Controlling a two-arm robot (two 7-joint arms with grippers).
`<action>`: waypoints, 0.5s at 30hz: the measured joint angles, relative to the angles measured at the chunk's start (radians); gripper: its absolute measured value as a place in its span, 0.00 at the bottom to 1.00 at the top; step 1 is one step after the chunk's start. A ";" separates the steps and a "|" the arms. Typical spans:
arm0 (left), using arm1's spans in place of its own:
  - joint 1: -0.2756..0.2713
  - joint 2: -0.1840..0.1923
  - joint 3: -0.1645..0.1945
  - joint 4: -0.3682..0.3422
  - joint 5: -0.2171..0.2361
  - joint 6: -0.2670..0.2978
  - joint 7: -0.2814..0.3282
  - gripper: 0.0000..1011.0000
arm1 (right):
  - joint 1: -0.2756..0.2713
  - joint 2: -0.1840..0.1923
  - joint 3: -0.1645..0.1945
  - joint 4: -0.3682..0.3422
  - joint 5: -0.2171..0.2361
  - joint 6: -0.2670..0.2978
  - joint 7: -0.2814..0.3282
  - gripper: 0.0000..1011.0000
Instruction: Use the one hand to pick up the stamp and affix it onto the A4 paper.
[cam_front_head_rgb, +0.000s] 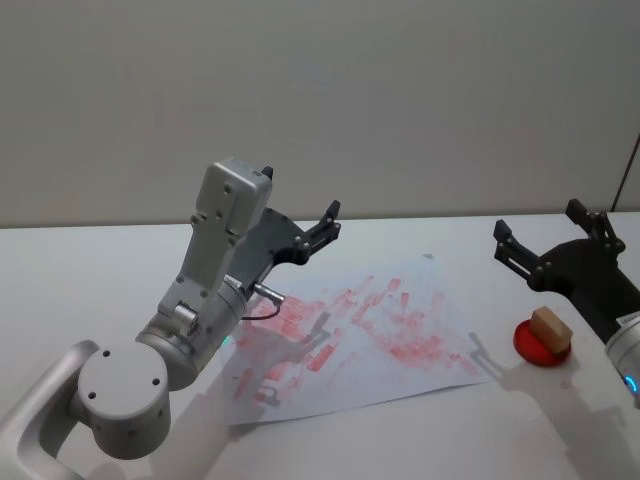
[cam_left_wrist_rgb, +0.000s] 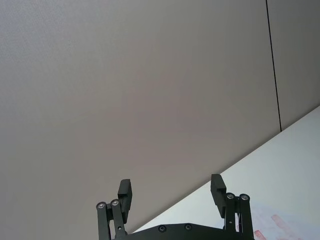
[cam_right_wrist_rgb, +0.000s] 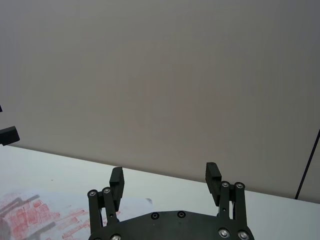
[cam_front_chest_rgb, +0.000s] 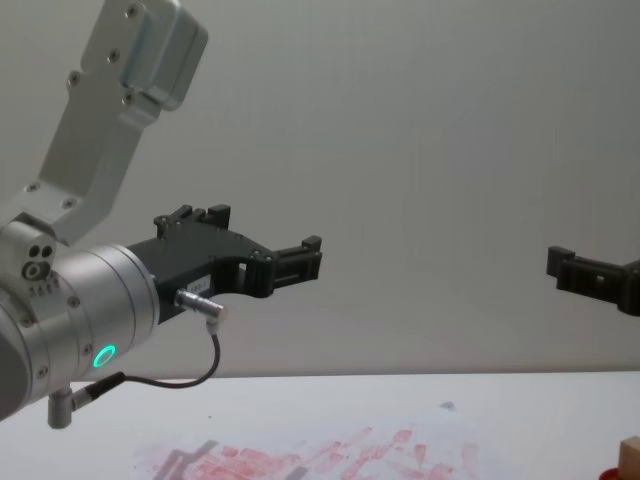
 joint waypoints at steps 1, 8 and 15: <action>0.000 0.000 0.000 0.000 0.000 0.000 0.000 0.99 | 0.000 0.000 0.000 0.000 0.000 0.000 0.000 0.99; 0.000 0.000 0.000 0.000 0.000 0.000 0.000 0.99 | 0.000 0.000 0.000 0.000 0.000 0.000 0.000 0.99; 0.000 0.000 0.000 0.000 0.000 0.000 0.000 0.99 | 0.000 0.000 0.000 0.000 0.000 0.000 0.000 0.99</action>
